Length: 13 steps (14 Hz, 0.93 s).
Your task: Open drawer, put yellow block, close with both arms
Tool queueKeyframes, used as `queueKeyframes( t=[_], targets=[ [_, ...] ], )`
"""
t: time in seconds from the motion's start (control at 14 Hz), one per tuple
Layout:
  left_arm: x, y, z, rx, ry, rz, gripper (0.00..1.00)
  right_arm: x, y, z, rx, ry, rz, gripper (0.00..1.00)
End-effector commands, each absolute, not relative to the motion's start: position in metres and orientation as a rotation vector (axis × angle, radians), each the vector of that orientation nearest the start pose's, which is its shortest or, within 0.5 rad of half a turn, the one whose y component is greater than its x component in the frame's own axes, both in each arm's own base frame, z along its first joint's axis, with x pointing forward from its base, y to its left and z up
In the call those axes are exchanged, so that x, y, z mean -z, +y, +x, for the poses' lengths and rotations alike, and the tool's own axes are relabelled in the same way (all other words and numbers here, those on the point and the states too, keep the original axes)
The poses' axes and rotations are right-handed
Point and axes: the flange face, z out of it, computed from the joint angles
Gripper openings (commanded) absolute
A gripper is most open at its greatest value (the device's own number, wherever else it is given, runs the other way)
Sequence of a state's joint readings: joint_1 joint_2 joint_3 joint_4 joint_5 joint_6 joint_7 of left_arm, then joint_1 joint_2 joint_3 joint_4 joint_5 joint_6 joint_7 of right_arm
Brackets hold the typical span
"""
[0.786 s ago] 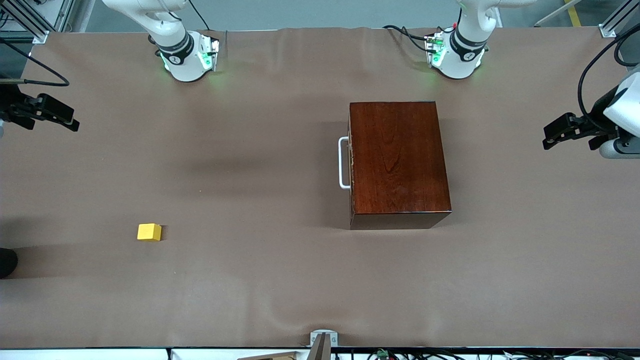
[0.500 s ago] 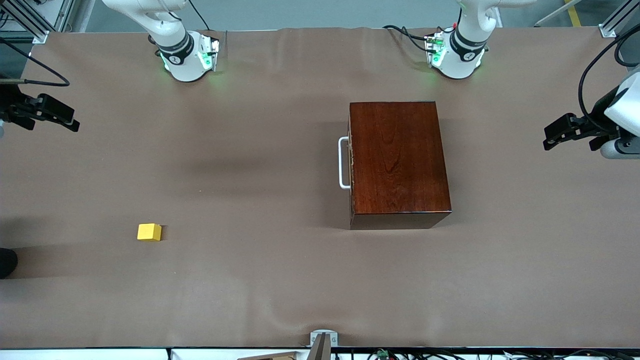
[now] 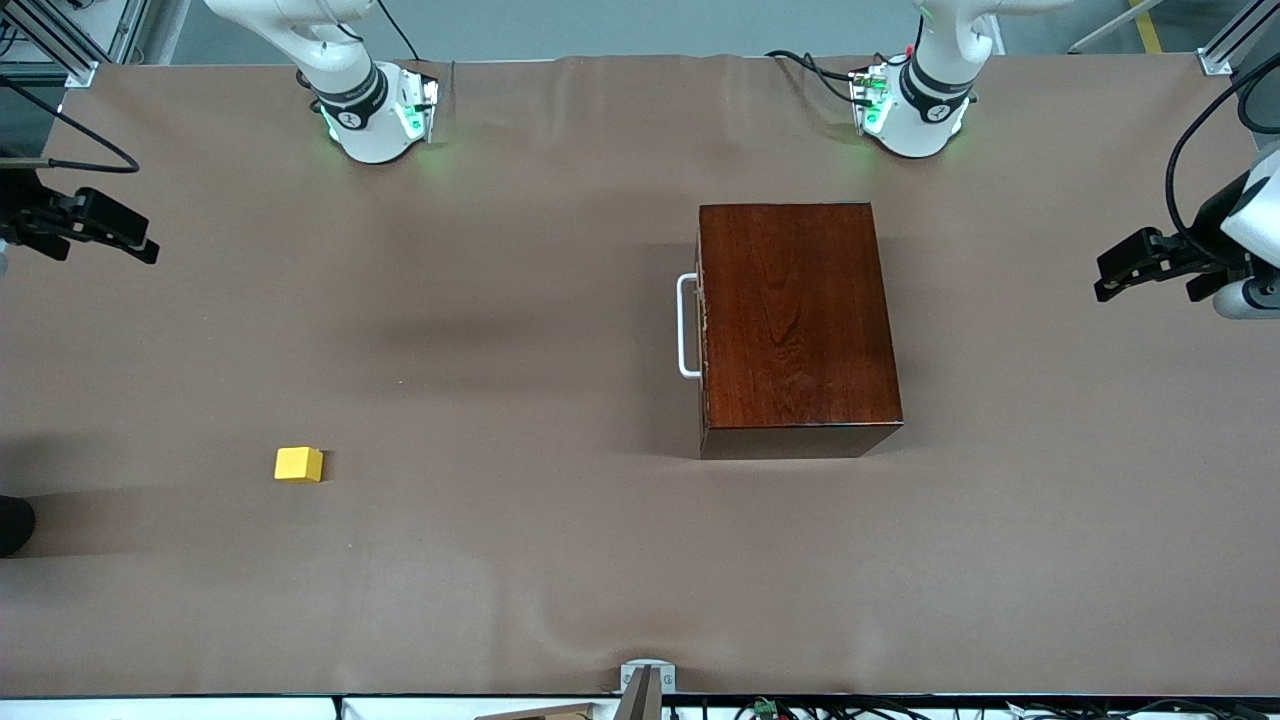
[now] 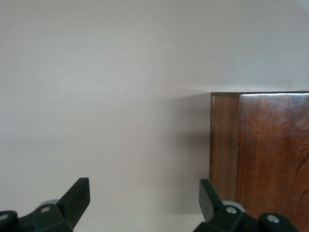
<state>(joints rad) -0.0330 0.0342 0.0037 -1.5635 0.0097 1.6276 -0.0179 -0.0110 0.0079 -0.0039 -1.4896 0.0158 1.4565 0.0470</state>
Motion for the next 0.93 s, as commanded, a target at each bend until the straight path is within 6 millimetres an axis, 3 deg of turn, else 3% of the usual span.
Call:
queueKeyframes(
  t=[0.0, 0.86],
  targets=[
    [-0.6144, -0.0144, 0.5699, 0.063, 0.018, -3.121, 1.0, -0.6484, -0.005, 0.5456, -0.056, 0.102, -3.133, 1.0],
    [-0.6154, -0.015, 0.5689, 0.058, 0.018, -3.127, 1.0, -0.6467, -0.0099, 0.5459, -0.063, 0.119, -3.13, 1.0]
  ],
)
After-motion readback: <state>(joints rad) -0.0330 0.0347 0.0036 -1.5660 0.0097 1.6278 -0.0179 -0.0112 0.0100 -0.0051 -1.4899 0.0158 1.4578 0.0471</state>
